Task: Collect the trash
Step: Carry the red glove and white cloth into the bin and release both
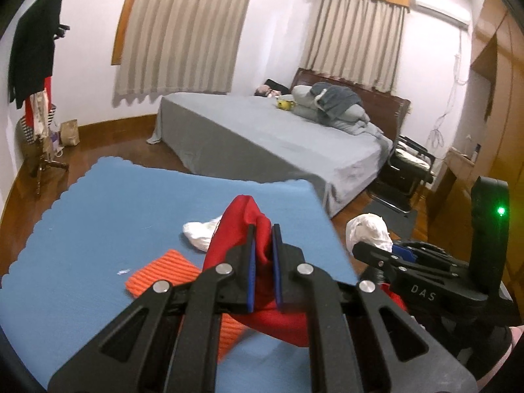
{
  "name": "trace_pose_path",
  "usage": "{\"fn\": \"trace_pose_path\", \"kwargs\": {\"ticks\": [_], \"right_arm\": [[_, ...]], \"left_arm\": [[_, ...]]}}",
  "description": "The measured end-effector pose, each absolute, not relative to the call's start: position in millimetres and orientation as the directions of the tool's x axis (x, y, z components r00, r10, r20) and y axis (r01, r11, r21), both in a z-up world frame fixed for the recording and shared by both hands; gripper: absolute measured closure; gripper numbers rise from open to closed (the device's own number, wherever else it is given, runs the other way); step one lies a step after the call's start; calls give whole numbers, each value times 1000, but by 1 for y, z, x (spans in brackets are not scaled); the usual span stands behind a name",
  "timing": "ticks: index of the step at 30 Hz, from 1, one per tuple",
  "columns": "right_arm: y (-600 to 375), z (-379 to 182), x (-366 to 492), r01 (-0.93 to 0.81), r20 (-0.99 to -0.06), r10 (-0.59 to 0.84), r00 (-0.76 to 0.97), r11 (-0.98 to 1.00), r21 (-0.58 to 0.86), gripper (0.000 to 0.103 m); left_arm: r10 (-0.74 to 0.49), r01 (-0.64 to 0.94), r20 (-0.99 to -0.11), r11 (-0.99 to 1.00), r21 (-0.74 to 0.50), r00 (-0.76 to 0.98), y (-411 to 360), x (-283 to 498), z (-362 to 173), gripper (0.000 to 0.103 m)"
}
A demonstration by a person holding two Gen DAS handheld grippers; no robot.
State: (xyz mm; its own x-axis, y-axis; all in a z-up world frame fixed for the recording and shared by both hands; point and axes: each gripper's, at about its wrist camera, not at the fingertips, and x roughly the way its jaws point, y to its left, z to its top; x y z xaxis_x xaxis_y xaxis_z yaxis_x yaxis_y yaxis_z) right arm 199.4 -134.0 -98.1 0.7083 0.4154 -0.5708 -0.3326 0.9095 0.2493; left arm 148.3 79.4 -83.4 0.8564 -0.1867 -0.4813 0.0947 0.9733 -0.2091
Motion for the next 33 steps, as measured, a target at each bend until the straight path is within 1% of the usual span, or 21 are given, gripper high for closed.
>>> {"fn": "trace_pose_path", "kwargs": {"ticks": [6, 12, 17, 22, 23, 24, 25, 27, 28, 29, 30, 33], "right_arm": [[-179, -86, 175, -272, -568, 358, 741, 934, 233, 66], [-234, -77, 152, -166, -566, 256, 783, 964, 207, 65], [-275, -79, 139, -73, -572, 173, 802, 978, 194, 65], [-310, -83, 129, 6, -577, 103, 810, 983, 184, 65], [-315, -84, 126, 17, -578, 93, 811, 983, 182, 62], [-319, -85, 125, 29, -579, 81, 811, 983, 179, 62], [-325, -85, 124, 42, -580, 70, 812, 983, 177, 61], [-336, -87, 121, 71, -582, 43, 812, 983, 171, 60], [-340, -87, 120, 84, -582, 32, 813, 982, 171, 57], [-341, -87, 118, 93, -581, 24, 814, 981, 171, 55], [-345, -87, 117, 102, -580, 16, 815, 980, 171, 53], [-351, -87, 115, 119, -574, 1, 819, 978, 170, 43]], "left_arm": [[-265, 180, -475, 960, -216, 839, 42, 137, -78, 95], [-374, 292, -460, 926, -241, 806, -9, 134, -75, 95], [-469, 402, -439, 883, -242, 766, -59, 133, -72, 95], [-541, 478, -438, 841, -254, 719, -103, 140, -78, 95], [-554, 490, -441, 832, -261, 706, -110, 142, -80, 95], [-568, 501, -443, 823, -269, 694, -117, 144, -82, 95], [-591, 518, -446, 806, -286, 672, -124, 147, -86, 91], [-612, 533, -460, 790, -304, 643, -136, 152, -92, 75], [-621, 539, -464, 782, -312, 632, -140, 154, -96, 61], [-620, 538, -465, 783, -312, 632, -143, 154, -98, 58], [-616, 538, -472, 786, -305, 631, -145, 154, -101, 58], [-595, 527, -485, 800, -287, 641, -143, 152, -105, 57]]}}
